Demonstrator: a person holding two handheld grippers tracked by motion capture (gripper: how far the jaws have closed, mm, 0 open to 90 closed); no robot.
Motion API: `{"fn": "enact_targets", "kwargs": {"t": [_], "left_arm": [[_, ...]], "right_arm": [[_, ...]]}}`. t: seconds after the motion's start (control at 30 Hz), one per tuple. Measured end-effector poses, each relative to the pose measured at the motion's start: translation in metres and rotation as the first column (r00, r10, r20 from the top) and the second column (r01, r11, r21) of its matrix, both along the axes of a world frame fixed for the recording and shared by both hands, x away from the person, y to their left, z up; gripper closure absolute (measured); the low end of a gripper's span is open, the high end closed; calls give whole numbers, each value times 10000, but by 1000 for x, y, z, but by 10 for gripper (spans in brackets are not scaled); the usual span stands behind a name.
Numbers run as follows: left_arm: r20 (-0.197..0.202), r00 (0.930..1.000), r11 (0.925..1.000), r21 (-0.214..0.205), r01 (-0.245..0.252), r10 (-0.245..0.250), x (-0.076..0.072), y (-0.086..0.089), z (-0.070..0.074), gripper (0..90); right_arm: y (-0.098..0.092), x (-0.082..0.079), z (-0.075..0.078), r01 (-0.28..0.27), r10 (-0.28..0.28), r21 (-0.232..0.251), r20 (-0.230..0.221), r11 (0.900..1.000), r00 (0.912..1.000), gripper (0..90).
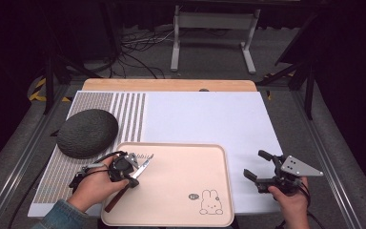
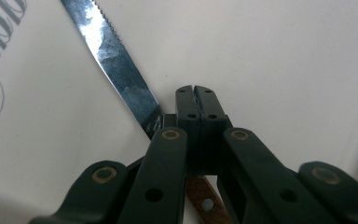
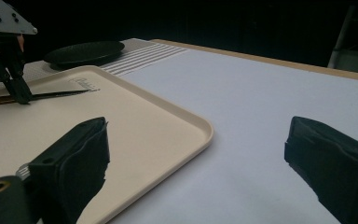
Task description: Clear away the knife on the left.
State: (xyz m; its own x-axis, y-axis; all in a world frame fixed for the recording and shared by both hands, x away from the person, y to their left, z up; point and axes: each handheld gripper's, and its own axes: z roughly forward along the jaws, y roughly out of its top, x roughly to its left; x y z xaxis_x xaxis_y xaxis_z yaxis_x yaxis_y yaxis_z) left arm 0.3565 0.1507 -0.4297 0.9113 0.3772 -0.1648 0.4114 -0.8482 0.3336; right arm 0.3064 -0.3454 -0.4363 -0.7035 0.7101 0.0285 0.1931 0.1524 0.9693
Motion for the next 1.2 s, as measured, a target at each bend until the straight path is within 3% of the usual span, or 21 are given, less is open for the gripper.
{"fn": "enact_targets", "kwargs": {"t": [0.57,1.2], "left_arm": [[8,9983,9983,-47,-577,577,5,14,-1,900],[-17,9913,9913,-115,-1313,1313,8,26,-1,900]], "right_arm": [[0,0,0,-12,12,-14,5,10000,10000,70],[0,1,-1,-3,3,20,-27,10000,10000,70]]}}
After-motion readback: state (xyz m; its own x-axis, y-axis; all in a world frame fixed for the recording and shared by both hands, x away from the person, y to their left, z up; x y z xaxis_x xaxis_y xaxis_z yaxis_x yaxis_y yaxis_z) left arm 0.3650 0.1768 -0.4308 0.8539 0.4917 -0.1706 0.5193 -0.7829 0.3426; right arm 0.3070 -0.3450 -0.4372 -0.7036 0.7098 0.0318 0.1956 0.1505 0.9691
